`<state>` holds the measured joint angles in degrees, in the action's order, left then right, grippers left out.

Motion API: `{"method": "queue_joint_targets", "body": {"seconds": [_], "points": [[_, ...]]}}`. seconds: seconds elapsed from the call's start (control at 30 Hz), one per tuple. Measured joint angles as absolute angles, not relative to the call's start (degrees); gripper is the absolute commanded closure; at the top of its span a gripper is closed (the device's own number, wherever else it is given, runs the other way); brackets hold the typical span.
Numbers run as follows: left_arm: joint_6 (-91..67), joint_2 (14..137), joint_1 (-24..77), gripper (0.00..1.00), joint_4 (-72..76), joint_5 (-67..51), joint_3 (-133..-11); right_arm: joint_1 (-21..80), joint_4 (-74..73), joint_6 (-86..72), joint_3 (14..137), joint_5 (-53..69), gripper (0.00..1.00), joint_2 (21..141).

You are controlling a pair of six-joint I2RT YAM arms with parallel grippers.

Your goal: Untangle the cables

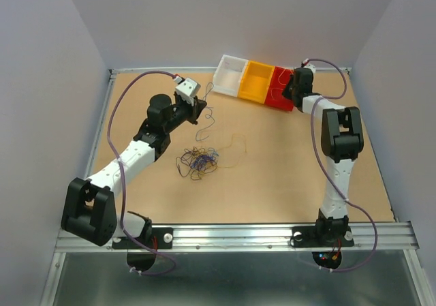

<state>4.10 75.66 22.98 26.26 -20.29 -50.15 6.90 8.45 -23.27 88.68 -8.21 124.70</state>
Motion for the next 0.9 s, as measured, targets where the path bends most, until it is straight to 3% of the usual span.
{"method": "queue_joint_targets", "body": {"seconds": [0.2, 0.3, 0.53, 0.9], "points": [[4.6, 75.1, 23.8, 1.0, 26.1, -20.2, -50.2, 3.7, 4.3, -28.4, 93.9, -5.2, 0.99, 129.8], [4.9, 75.1, 24.4, 1.0, 25.7, -20.1, -50.2, 3.8, 2.9, -29.7, 95.5, -4.4, 0.93, 131.0], [5.7, 75.1, 25.6, 1.0, 25.5, -19.5, -50.2, 4.6, 1.8, -29.8, 95.9, -4.9, 0.61, 130.9], [6.9, 75.1, 26.7, 1.0, 25.4, -18.4, -50.2, 7.2, 0.4, -27.1, 95.8, -11.5, 0.45, 125.4]]}}
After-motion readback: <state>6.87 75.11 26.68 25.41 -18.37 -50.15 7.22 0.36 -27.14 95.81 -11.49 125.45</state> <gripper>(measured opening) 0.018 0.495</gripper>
